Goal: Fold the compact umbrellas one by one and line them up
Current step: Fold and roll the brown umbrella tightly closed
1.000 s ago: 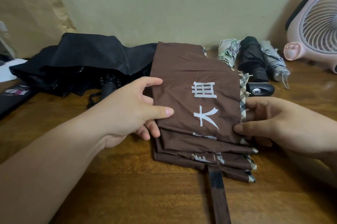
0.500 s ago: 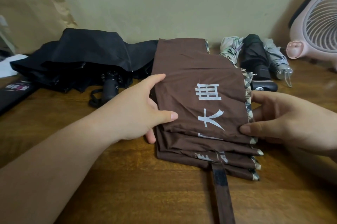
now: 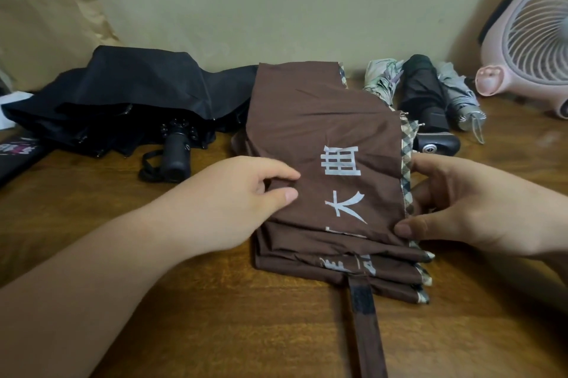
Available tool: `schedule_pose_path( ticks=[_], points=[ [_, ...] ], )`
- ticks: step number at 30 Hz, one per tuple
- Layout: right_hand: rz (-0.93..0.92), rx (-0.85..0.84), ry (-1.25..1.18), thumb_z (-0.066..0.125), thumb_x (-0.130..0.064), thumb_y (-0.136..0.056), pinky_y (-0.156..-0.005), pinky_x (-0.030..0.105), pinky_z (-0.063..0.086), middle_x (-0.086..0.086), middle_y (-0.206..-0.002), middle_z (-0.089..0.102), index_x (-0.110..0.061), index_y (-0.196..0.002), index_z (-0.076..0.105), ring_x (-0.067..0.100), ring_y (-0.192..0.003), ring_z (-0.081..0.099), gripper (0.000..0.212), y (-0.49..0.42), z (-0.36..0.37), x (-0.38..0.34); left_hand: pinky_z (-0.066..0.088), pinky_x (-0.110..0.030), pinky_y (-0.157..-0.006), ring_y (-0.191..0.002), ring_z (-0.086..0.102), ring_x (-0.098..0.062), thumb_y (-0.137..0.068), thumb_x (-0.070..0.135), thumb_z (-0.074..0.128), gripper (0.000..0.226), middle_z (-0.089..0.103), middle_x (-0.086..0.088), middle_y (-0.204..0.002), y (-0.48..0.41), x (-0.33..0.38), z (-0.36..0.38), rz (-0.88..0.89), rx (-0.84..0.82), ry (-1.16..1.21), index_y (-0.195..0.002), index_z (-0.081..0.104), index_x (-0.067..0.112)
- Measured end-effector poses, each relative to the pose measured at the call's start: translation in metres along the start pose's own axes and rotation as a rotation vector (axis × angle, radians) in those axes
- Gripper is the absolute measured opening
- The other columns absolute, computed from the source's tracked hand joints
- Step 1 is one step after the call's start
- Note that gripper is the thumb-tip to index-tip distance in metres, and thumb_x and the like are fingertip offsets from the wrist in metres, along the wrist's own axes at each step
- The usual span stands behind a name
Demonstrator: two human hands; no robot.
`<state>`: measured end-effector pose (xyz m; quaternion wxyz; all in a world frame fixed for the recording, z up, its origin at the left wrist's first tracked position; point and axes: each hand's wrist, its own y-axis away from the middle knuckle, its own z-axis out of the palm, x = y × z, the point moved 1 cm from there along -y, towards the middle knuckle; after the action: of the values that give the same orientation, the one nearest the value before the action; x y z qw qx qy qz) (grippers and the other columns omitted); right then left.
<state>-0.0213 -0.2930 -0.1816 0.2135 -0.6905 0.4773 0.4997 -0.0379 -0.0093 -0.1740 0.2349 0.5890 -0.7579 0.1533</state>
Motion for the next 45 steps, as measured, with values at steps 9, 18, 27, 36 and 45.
schedule_pose_path(
  ticks=[9,18,27,36,45],
  points=[
    [-0.048,-0.045,0.315,0.086,-0.013,-0.079,-0.087,0.045,0.059,-0.006,-0.107,0.076,-0.034,-0.116,0.064,0.015,-0.095,0.074,0.047,0.009,0.003,-0.017,0.009,-0.034,-0.125,-0.15,0.005,-0.009,-0.082,0.041,0.079,0.086,0.012,0.02,-0.16,-0.008,0.02,0.002,0.279,0.144,-0.444,-0.152,0.03,0.052],
    [-0.068,0.09,0.411,0.081,-0.029,-0.086,-0.059,0.021,0.051,-0.002,-0.079,0.073,-0.024,-0.096,0.067,0.004,-0.062,0.062,0.018,0.015,-0.004,-0.022,-0.029,-0.032,-0.117,-0.137,-0.044,0.009,-0.082,0.042,0.017,0.078,-0.024,0.039,-0.157,-0.02,0.032,0.017,0.317,-0.185,-0.582,-0.16,0.017,0.047],
    [-0.526,0.745,0.613,0.071,-0.032,-0.091,-0.098,0.034,0.047,-0.007,-0.112,0.065,-0.021,-0.119,0.073,0.012,-0.111,0.058,0.03,-0.006,-0.025,0.001,-0.027,-0.038,-0.121,-0.14,-0.037,0.014,-0.089,0.04,0.026,0.067,-0.003,0.041,-0.161,-0.014,0.04,0.021,0.384,-0.258,-0.525,-0.155,0.028,0.05],
    [-0.605,0.226,0.97,0.063,-0.024,-0.092,-0.095,0.033,0.049,-0.006,-0.114,0.069,-0.02,-0.108,0.076,0.015,-0.106,0.058,0.021,-0.019,0.019,-0.005,-0.018,-0.027,-0.123,-0.142,-0.019,0.022,-0.105,0.038,0.03,0.05,0.014,0.039,-0.16,-0.011,0.038,0.023,0.484,-0.279,-0.404,-0.154,0.033,0.046],
    [-0.445,0.253,0.97,0.071,-0.032,-0.091,-0.093,0.019,0.044,-0.011,-0.11,0.061,-0.025,-0.114,0.075,0.009,-0.104,0.055,0.025,-0.018,0.01,-0.001,0.05,-0.029,-0.082,-0.088,0.058,-0.004,-0.097,0.064,0.031,0.052,0.057,0.012,-0.092,-0.006,0.003,-0.004,0.139,0.071,-0.328,-0.082,0.067,0.029]
  ],
)
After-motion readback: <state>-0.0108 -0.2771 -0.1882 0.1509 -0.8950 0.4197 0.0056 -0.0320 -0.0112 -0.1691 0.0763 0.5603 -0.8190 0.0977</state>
